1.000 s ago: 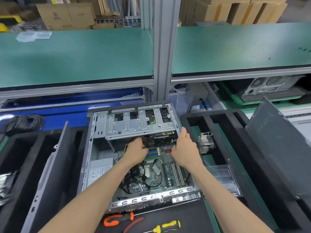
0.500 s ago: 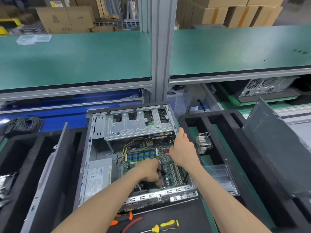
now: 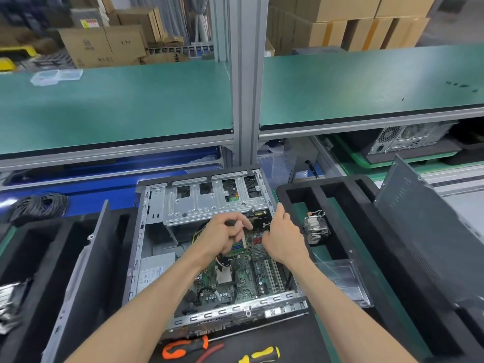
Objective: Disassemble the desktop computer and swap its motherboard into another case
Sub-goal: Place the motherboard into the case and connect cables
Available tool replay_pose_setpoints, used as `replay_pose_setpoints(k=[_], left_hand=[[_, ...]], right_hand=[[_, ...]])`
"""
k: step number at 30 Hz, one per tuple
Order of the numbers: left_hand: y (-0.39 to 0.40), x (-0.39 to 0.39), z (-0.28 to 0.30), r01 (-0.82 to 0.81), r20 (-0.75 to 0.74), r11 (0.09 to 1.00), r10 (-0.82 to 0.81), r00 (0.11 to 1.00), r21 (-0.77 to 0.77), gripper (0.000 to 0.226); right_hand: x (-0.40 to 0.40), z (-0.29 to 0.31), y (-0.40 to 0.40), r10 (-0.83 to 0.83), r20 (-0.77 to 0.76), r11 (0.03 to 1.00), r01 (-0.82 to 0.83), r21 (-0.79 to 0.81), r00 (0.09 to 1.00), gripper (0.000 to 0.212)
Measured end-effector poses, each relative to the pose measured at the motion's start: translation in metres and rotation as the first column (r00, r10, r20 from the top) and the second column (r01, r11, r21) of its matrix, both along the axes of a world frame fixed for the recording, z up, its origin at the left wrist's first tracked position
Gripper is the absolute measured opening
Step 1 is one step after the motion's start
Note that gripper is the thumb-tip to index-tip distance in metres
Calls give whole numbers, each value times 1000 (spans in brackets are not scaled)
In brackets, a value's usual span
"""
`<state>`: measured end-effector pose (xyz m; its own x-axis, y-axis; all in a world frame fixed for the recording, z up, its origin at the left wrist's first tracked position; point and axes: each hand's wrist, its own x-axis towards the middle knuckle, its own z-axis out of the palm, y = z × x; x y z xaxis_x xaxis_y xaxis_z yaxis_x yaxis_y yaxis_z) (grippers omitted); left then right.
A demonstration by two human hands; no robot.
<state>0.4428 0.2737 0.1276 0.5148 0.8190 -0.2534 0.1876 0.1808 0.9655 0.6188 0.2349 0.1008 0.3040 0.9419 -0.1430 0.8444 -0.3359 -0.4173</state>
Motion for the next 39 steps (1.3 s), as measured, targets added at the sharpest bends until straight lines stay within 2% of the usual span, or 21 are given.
replay_pose_setpoints(k=[4,9,14,17,19,22,24,26,30,33,35,39], left_hand=[[9,2,32,-49,166,999,44,985,22,29],[28,22,83,-51,229,987,16,973,151,29],[45,53,121,-20,275,979,-38,961,204,31],[53,69,144,-16,310,971,-61,949,240,31],[59,75,162,-25,348,968,-65,935,248,30],[69,76,186,-56,414,966,-55,909,252,28],[74,73,193,-89,444,964,-34,895,252,28],[77,71,190,-126,497,969,2,868,215,28],[75,71,151,-154,610,988,106,785,26,29],[66,70,110,-156,582,982,187,791,-103,29],[62,69,87,-166,565,970,239,789,-179,29],[59,77,69,-175,534,967,249,808,-186,31]], right_hand=[[-1,1,-1,0,-13,1000,0,-5,1000,84],[-1,4,-1,10,-16,1000,-11,-10,1000,80],[1,4,0,12,-31,1000,-12,-6,999,75],[2,6,-1,15,-58,1000,-15,3,998,81],[0,9,-3,43,24,997,-44,68,999,80],[-4,8,-11,155,233,961,-201,192,960,72],[-5,9,-12,217,222,940,-265,215,951,69],[-5,11,-13,230,175,937,-267,227,957,71],[-5,17,-15,231,83,937,-244,251,969,76],[-4,19,-14,194,34,956,-197,216,980,74],[-3,19,-12,183,58,969,-190,160,981,69],[-5,16,-9,177,83,980,-183,77,981,62]])
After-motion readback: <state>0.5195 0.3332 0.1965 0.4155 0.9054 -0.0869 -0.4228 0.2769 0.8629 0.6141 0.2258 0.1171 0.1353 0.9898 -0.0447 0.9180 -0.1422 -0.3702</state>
